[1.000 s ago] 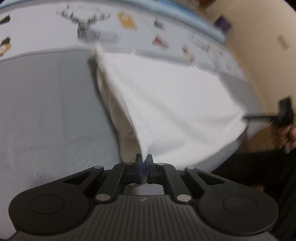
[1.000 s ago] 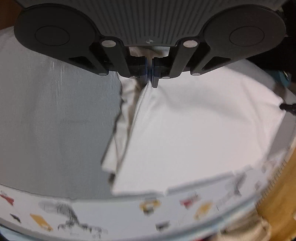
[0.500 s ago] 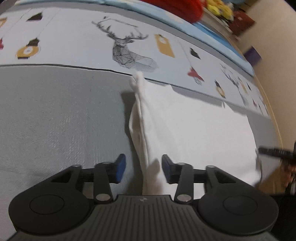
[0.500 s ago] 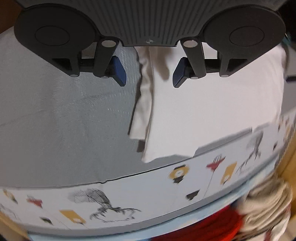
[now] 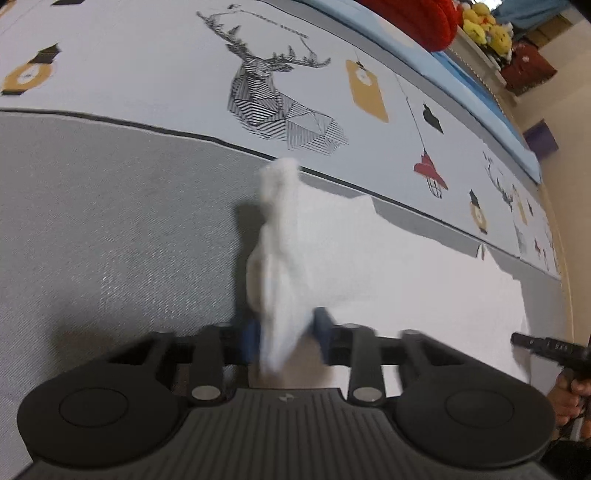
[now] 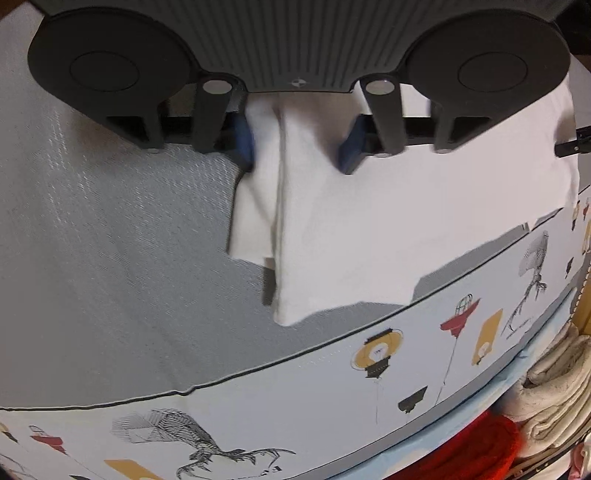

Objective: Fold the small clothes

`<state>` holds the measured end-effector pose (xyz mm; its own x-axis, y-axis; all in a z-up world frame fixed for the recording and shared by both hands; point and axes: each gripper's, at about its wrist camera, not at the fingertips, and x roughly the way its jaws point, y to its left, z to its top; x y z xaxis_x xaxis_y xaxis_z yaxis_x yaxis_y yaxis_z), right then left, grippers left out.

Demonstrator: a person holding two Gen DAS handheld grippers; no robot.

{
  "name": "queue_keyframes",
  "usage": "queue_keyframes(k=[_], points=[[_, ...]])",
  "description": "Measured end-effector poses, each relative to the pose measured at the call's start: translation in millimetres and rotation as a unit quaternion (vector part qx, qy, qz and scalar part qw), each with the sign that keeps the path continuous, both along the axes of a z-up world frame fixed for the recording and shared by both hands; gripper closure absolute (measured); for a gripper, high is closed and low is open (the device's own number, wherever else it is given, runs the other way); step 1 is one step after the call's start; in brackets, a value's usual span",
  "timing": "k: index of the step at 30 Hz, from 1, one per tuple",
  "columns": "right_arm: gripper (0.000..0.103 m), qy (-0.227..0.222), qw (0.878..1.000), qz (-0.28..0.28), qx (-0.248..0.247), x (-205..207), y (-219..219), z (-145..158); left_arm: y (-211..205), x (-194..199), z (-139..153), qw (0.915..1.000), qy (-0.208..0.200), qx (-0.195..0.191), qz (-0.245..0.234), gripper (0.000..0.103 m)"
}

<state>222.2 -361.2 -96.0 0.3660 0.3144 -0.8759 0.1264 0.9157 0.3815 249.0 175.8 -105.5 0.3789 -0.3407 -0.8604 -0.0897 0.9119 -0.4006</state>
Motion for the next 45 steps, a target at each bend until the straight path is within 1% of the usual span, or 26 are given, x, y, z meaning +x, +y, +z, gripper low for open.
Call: queue_keyframes(k=[1, 2, 3, 5, 8, 10, 11, 12, 13, 14, 15, 17, 20, 22, 25, 27, 29, 30, 34, 35, 36, 37, 38, 39, 40, 45], points=[[0.081, -0.002, 1.000, 0.002, 0.005, 2, 1, 0, -3, 1, 1, 0.9999, -0.004, 0.005, -0.009, 0.085], [0.089, -0.004, 1.000, 0.005, 0.013, 5, 1, 0, -4, 1, 3, 0.9998, -0.010, 0.010, -0.015, 0.087], [0.091, -0.007, 1.000, 0.004, 0.015, 7, 2, 1, -4, 2, 6, 0.9996, -0.020, 0.013, -0.016, 0.089], [0.093, -0.022, 1.000, 0.001, 0.013, 11, 3, 6, 2, 2, 16, 0.9990, -0.044, 0.004, -0.005, 0.091], [0.094, -0.067, 0.996, -0.029, 0.040, 16, -2, 20, 9, 2, 35, 0.9950, -0.099, -0.002, 0.009, 0.092], [0.093, -0.102, 0.993, -0.042, 0.050, 20, 1, 30, 9, 0, 45, 0.9910, -0.131, 0.018, 0.018, 0.085], [0.091, -0.121, 0.990, -0.050, 0.042, 21, 3, 34, 11, -3, 49, 0.9898, -0.138, 0.024, 0.029, 0.081], [0.084, -0.131, 0.989, -0.058, 0.024, 23, 7, 36, 16, -5, 50, 0.9897, -0.137, 0.015, 0.037, 0.067], [0.077, -0.138, 0.988, -0.068, -0.003, 24, 9, 40, 22, -8, 50, 0.9901, -0.133, 0.000, 0.046, 0.063], [0.061, -0.142, 0.986, -0.077, -0.033, 24, 12, 42, 26, -10, 50, 0.9906, -0.126, -0.005, 0.052, 0.063], [0.055, -0.143, 0.985, -0.082, -0.044, 23, 12, 44, 30, -14, 49, 0.9915, -0.116, -0.007, 0.058, 0.063], [0.056, -0.140, 0.985, -0.091, -0.049, 18, 10, 47, 39, -19, 43, 0.9938, -0.090, -0.022, 0.061, 0.063], [0.056, -0.120, 0.989, -0.067, -0.062, 10, 13, 55, 45, -21, 32, 0.9964, -0.046, -0.049, 0.052, 0.056], [0.054, -0.100, 0.992, -0.047, -0.054, 5, 16, 59, 44, -22, 25, 0.9977, -0.024, -0.050, 0.038, 0.054], [0.045, -0.078, 0.997, 0.008, -0.028, -8, 27, 57, 35, -23, 14, 0.9984, -0.006, -0.054, 0.016, 0.054], [0.045, -0.055, 0.997, 0.037, -0.043, -15, 36, 42, 28, -24, 9, 0.9989, 0.005, -0.046, 0.007, 0.054], [0.050, -0.001, 0.997, 0.048, -0.062, -17, 41, 21, 22, -23, 2, 0.9991, 0.014, -0.041, 0.000, 0.054], [0.053, 0.010, 0.997, 0.047, -0.066, -16, 42, 14, 18, -23, 0, 0.9991, 0.018, -0.038, -0.005, 0.054], [0.064, 0.012, 0.994, 0.069, -0.083, -20, 46, 5, 3, -21, -9, 0.9994, 0.024, -0.019, -0.018, 0.054], [0.075, 0.013, 0.994, 0.070, -0.083, -21, 45, 5, 0, -20, -9, 0.9994, 0.022, -0.015, -0.021, 0.054], [0.091, 0.014, 0.994, 0.070, -0.077, -22, 44, 5, -3, -20, -9, 0.9995, 0.019, -0.010, -0.024, 0.054], [0.096, 0.017, 0.995, 0.071, -0.069, -24, 43, 4, -5, -20, -9, 0.9995, 0.017, -0.004, -0.025, 0.059], [0.096, 0.018, 0.995, 0.073, -0.063, -24, 42, 3, -6, -20, -8, 0.9995, 0.015, 0.002, -0.026, 0.065], [0.097, 0.017, 0.995, 0.074, -0.061, -26, 42, 4, -7, -21, -8, 0.9995, 0.013, 0.007, -0.030, 0.083], [0.098, 0.016, 0.995, 0.076, -0.060, -27, 42, 4, -6, -21, -7, 0.9994, 0.010, 0.004, -0.032, 0.087], [0.099, 0.022, 0.996, 0.077, -0.050, -29, 41, 4, 14, -29, 6, 0.9995, -0.003, -0.022, -0.022, 0.089]])
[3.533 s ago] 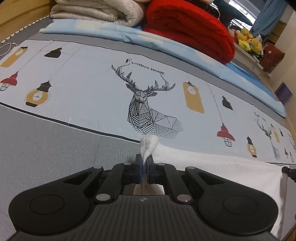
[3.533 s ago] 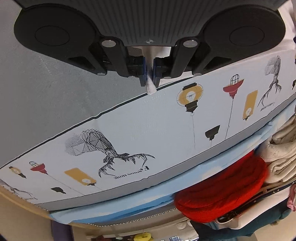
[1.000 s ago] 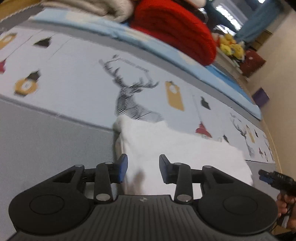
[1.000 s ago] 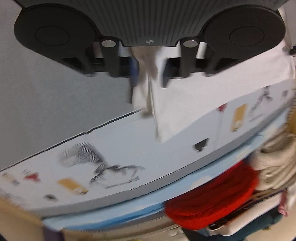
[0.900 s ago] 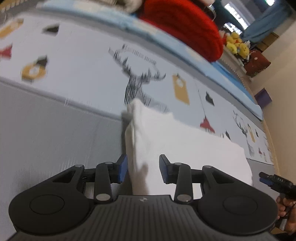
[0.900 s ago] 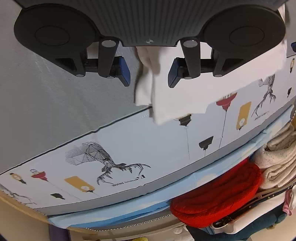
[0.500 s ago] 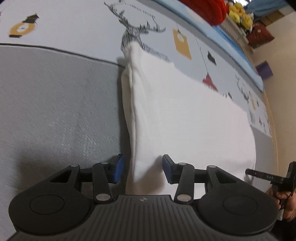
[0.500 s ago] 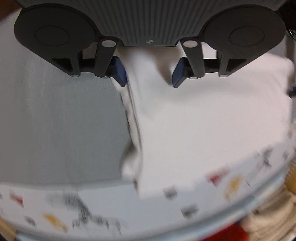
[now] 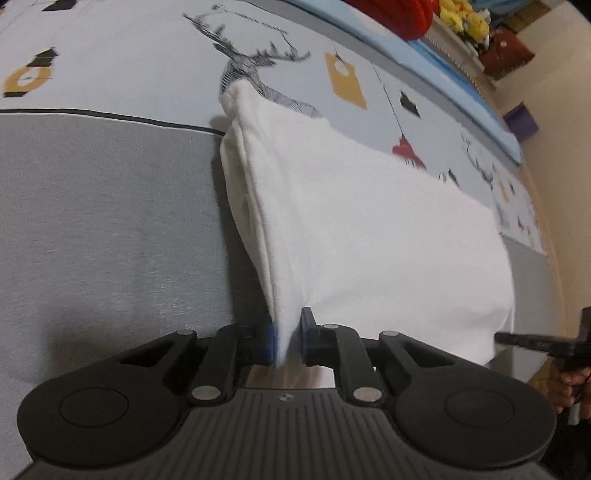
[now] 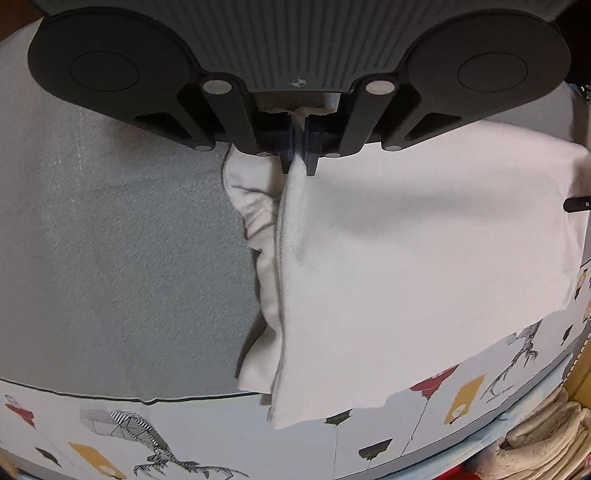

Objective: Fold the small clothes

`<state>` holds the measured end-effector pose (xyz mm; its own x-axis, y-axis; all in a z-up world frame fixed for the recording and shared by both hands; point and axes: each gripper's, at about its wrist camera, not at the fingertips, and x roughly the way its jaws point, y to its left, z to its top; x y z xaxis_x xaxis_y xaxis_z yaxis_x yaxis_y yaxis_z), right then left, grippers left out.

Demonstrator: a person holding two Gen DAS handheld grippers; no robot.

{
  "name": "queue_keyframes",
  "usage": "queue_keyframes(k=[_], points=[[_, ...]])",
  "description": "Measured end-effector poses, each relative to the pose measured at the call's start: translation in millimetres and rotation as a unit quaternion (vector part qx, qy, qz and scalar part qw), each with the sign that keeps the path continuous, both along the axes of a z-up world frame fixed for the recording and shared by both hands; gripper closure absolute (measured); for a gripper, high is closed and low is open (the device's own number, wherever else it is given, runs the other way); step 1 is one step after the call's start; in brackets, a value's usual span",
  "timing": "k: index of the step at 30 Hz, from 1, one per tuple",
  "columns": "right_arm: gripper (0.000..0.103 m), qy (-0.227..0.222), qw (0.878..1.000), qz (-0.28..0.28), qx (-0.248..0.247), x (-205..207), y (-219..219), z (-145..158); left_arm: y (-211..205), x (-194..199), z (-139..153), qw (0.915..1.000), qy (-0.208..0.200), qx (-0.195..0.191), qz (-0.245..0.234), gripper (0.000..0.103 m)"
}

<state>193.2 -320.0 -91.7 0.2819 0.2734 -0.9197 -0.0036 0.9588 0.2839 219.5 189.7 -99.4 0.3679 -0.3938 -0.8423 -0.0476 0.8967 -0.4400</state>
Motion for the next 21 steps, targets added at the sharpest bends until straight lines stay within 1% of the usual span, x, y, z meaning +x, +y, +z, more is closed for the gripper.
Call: queue_keyframes(k=[3, 6, 7, 9, 12, 14, 16, 18, 21], points=[[0.099, 0.013, 1.000, 0.016, 0.014, -2, 8, -1, 15, -8, 4, 0.9998, 0.009, 0.017, 0.003, 0.089], [0.097, 0.027, 0.998, 0.056, 0.022, -6, 23, -1, 29, -12, 2, 0.9996, 0.025, 0.014, 0.006, 0.085], [0.095, 0.030, 0.997, 0.062, 0.018, -6, 26, -1, 34, -13, 3, 0.9994, 0.024, 0.022, 0.013, 0.078], [0.084, 0.021, 0.998, 0.059, -0.002, -6, 27, 4, 43, -13, 4, 0.9992, 0.024, 0.015, 0.027, 0.066], [0.078, -0.025, 0.998, 0.047, -0.032, -7, 24, 24, 46, -8, 1, 0.9989, 0.029, -0.001, 0.036, 0.066], [0.075, -0.073, 0.995, 0.039, -0.048, -10, 21, 40, 43, -3, -3, 0.9985, 0.036, -0.010, 0.041, 0.066], [0.070, -0.118, 0.991, 0.018, -0.055, -12, 15, 57, 38, 2, -7, 0.9981, 0.045, -0.009, 0.040, 0.066], [0.069, -0.153, 0.987, -0.003, -0.052, -15, 7, 68, 32, 6, -13, 0.9976, 0.054, 0.001, 0.043, 0.065], [0.069, -0.182, 0.981, -0.016, -0.063, -17, 2, 71, 31, 10, -14, 0.9973, 0.051, 0.000, 0.053, 0.065]])
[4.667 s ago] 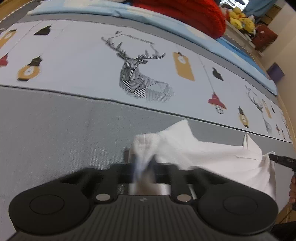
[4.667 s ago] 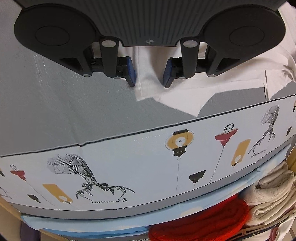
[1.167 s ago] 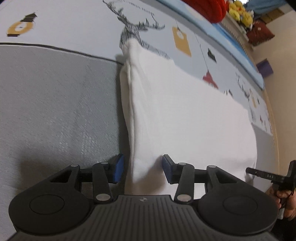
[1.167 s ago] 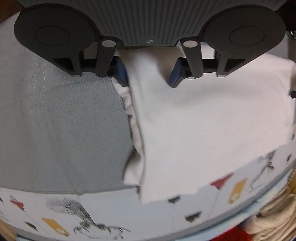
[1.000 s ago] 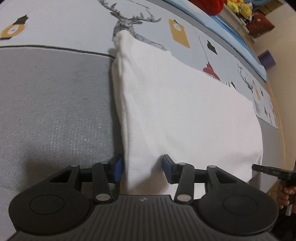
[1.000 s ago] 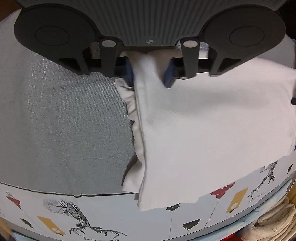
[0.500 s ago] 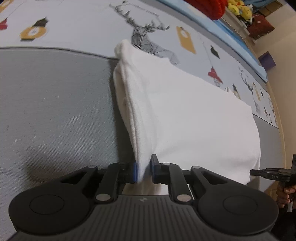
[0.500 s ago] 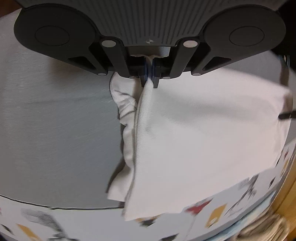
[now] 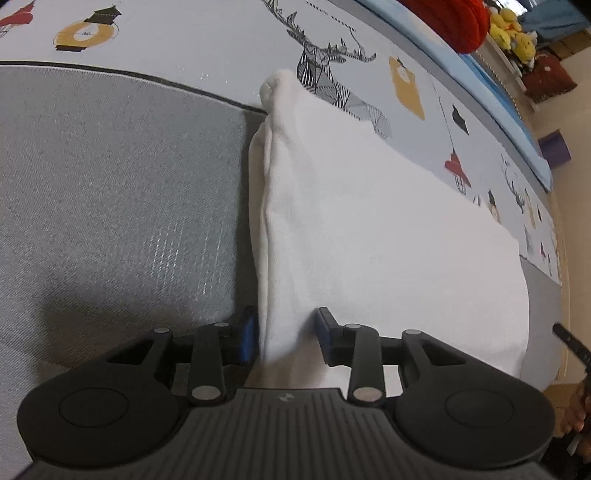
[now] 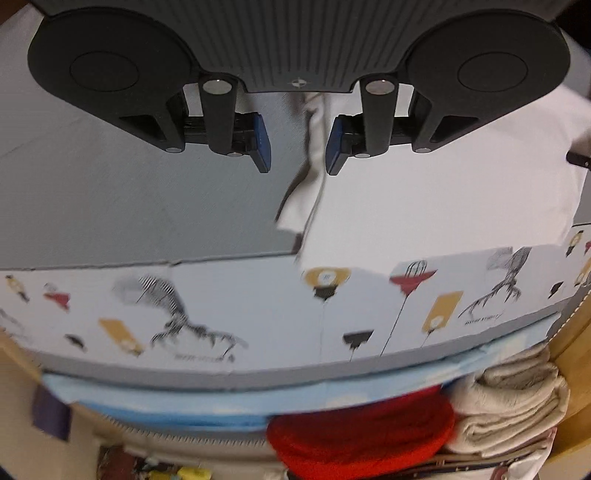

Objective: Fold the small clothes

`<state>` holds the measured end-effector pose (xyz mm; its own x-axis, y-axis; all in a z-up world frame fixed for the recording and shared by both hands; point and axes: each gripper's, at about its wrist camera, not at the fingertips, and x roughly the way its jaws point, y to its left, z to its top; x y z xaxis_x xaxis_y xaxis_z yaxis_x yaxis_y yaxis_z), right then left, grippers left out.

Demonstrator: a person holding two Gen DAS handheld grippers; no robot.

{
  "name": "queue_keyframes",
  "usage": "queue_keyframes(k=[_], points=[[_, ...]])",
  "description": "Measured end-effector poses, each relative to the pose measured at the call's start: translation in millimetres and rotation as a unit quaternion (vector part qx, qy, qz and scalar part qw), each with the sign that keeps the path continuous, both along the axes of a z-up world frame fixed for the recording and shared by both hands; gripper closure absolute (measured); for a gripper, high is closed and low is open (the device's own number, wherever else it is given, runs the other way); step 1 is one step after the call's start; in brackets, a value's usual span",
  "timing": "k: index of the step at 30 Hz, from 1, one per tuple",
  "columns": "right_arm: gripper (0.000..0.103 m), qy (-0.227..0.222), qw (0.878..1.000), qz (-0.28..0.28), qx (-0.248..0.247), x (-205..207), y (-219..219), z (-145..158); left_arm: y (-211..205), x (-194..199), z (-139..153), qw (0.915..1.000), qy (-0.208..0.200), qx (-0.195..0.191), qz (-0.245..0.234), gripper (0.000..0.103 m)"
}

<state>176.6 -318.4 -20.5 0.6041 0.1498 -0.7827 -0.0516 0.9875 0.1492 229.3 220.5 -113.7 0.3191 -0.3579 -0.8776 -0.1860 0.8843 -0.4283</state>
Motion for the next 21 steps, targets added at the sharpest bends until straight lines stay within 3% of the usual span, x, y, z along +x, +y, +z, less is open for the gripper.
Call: queue_keyframes(k=[4, 7, 16, 18, 21], points=[[0.069, -0.009, 0.999, -0.007, -0.033, -4, 2, -5, -9, 2, 1, 0.9998, -0.009, 0.015, -0.010, 0.066], [0.069, -0.031, 0.998, -0.019, -0.051, -2, 7, -5, -13, 1, 2, 0.9995, -0.015, 0.024, -0.015, 0.084], [0.069, -0.025, 0.998, -0.044, -0.047, 2, 4, -9, -15, -10, 15, 0.9983, -0.041, 0.038, -0.020, 0.090], [0.069, -0.028, 0.998, -0.043, -0.045, 2, 7, -8, -20, -12, 20, 0.9963, -0.049, 0.064, -0.031, 0.090], [0.069, -0.032, 0.998, -0.045, -0.042, 2, 9, -7, -31, -13, 19, 0.9879, -0.038, 0.141, -0.052, 0.090]])
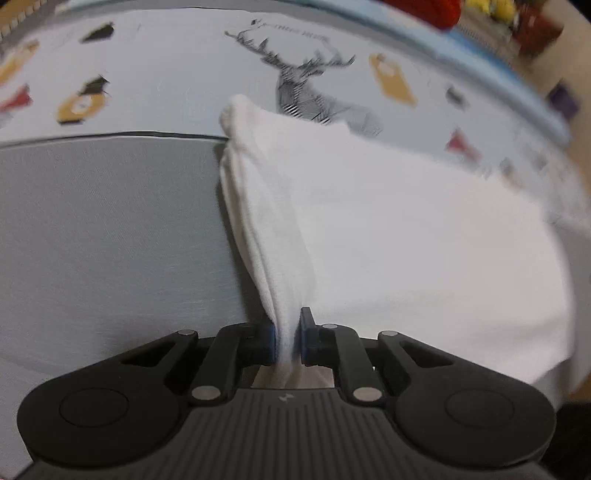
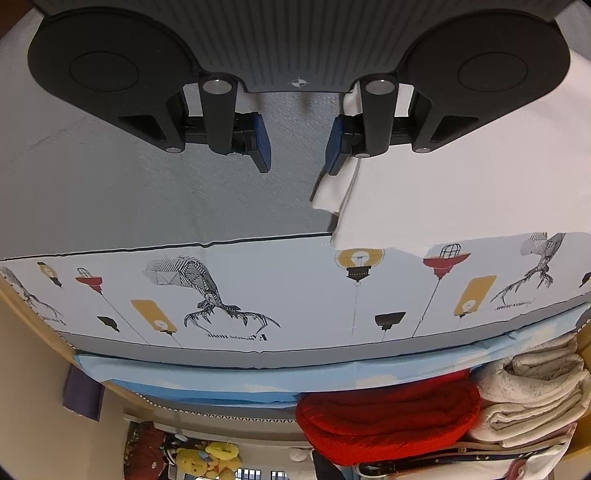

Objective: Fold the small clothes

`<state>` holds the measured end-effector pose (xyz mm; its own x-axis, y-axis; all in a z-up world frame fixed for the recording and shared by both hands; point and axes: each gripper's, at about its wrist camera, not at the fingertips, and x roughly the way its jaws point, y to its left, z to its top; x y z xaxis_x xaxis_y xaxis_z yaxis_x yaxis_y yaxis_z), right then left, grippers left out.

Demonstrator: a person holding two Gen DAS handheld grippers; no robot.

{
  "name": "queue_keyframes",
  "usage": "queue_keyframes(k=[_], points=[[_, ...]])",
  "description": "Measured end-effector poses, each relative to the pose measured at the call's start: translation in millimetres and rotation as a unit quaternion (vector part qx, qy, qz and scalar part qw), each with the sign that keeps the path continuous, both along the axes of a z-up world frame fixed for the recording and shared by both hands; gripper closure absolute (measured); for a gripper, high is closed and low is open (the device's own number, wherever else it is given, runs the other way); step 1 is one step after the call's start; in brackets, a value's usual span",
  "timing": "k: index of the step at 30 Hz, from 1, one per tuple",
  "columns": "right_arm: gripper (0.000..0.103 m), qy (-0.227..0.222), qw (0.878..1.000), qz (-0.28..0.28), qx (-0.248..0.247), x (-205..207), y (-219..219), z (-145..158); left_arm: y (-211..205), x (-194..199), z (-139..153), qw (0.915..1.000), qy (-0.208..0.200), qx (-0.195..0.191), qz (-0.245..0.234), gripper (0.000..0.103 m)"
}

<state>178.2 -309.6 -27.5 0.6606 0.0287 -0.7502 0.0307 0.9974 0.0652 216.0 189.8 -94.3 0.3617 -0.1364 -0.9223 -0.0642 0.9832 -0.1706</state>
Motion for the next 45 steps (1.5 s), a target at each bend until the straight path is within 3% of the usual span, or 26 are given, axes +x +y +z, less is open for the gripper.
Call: queue_keyframes(k=[9, 21, 26, 28, 31, 36, 45], points=[[0.069, -0.002, 1.000, -0.005, 0.007, 1, 3, 2, 7, 0, -1, 0.9999, 0.006, -0.005, 0.015, 0.090], [0.069, 0.002, 1.000, -0.013, 0.005, 1, -7, 0, -5, 11, -1, 0.9993, 0.022, 0.029, 0.011, 0.090], [0.069, -0.004, 0.999, -0.021, 0.024, -1, -14, 4, -26, 10, 16, 0.9976, 0.001, 0.069, -0.006, 0.090], [0.069, -0.008, 0.999, -0.020, 0.031, -2, -15, 6, -35, 9, 27, 0.9977, -0.014, 0.066, -0.010, 0.091], [0.070, -0.014, 0.999, -0.021, 0.044, -3, -17, 9, -49, 8, 46, 0.9979, -0.041, 0.045, -0.018, 0.091], [0.070, -0.024, 0.997, -0.023, 0.071, -5, -22, 14, -87, 15, 74, 0.9958, -0.079, -0.034, -0.029, 0.092], [0.070, -0.020, 0.995, -0.023, 0.099, -2, -26, 15, -217, 30, 91, 0.9772, -0.111, -0.157, -0.090, 0.091]])
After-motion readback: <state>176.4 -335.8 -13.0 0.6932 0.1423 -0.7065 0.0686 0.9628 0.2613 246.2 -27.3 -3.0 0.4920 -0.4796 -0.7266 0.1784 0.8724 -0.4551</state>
